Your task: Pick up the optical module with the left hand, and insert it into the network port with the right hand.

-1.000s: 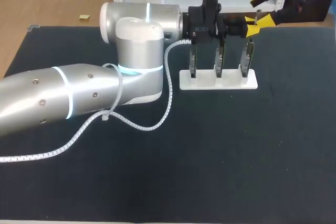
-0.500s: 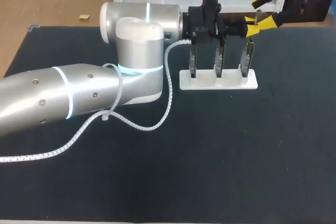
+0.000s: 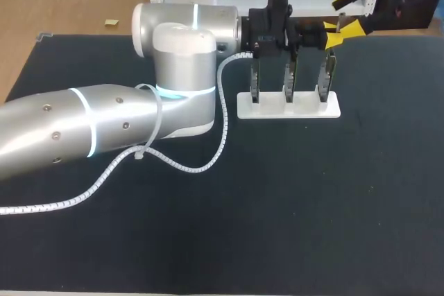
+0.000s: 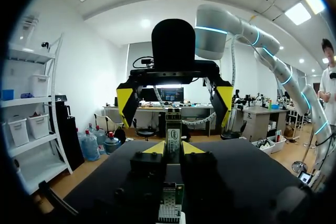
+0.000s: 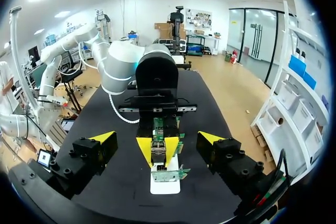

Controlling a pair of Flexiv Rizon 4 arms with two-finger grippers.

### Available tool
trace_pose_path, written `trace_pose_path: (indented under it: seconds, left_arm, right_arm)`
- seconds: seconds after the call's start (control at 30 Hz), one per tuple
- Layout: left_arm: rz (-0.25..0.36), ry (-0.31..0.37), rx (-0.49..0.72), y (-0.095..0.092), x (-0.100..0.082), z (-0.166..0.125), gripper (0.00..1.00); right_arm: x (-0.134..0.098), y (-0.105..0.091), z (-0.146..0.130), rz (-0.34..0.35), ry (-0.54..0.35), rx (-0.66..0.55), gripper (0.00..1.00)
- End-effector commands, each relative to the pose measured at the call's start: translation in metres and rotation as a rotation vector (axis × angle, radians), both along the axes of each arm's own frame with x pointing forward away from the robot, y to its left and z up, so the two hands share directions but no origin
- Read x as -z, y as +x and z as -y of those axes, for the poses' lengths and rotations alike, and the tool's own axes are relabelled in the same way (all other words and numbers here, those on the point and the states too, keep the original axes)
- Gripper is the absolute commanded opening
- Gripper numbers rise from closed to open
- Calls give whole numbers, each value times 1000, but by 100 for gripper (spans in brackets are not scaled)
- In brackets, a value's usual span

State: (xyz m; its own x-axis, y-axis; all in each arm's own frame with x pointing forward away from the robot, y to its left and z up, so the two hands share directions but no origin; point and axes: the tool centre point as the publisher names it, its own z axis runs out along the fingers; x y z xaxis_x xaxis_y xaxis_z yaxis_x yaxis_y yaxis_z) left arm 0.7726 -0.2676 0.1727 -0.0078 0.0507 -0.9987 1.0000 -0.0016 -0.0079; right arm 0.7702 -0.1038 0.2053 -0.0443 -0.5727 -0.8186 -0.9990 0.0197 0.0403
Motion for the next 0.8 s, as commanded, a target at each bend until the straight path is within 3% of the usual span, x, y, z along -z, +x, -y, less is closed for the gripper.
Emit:
trace_pose_path:
  seconds: [0.03,0.07,0.13,0.8]
  left_arm:
    - [1,-1,-2,0,0,1,0]
    - [1,-1,-2,0,0,1,0]
    - [1,-1,-2,0,0,1,0]
    - [1,-1,-2,0,0,1,0]
  right_arm:
    - [1,2,-1,-1,-1,-3,100]
    - [1,2,-1,-1,-2,-3,46]
    - [1,3,-1,-1,-2,-4,0]
    - [2,7,-4,2,2,-2,0]
